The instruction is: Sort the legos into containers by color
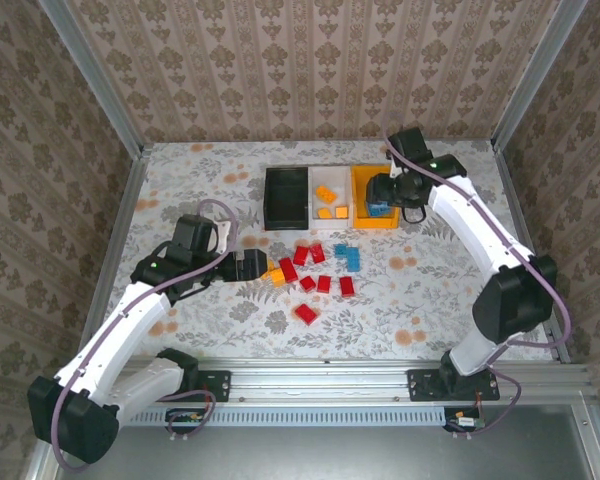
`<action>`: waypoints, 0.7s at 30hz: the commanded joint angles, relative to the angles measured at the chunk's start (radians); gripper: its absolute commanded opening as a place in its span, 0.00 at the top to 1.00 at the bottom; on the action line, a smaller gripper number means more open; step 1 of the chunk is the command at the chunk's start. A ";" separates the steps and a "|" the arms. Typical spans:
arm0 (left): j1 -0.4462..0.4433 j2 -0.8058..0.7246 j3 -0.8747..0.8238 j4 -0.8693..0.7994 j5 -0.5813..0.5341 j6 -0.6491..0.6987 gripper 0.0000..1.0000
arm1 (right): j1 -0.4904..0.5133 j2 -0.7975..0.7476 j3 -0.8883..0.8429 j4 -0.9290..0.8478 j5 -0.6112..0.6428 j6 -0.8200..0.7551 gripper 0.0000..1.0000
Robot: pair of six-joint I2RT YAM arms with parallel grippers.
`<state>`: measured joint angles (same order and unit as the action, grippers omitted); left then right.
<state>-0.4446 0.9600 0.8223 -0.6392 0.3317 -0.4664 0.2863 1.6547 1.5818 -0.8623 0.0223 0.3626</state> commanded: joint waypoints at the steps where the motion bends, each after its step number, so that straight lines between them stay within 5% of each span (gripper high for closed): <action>1: -0.003 -0.007 -0.022 0.009 0.030 -0.043 0.00 | -0.007 0.081 0.060 0.006 0.047 -0.029 0.42; 10: 0.005 0.036 -0.046 0.018 0.038 -0.043 0.00 | -0.020 0.226 0.116 0.019 0.022 -0.036 0.41; 21: 0.125 0.225 -0.022 0.103 0.120 0.052 0.00 | -0.054 0.428 0.296 0.012 -0.006 -0.051 0.41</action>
<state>-0.3386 1.1511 0.7853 -0.5625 0.4046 -0.4709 0.2367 2.0308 1.8091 -0.8387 0.0338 0.3347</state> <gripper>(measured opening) 0.997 0.619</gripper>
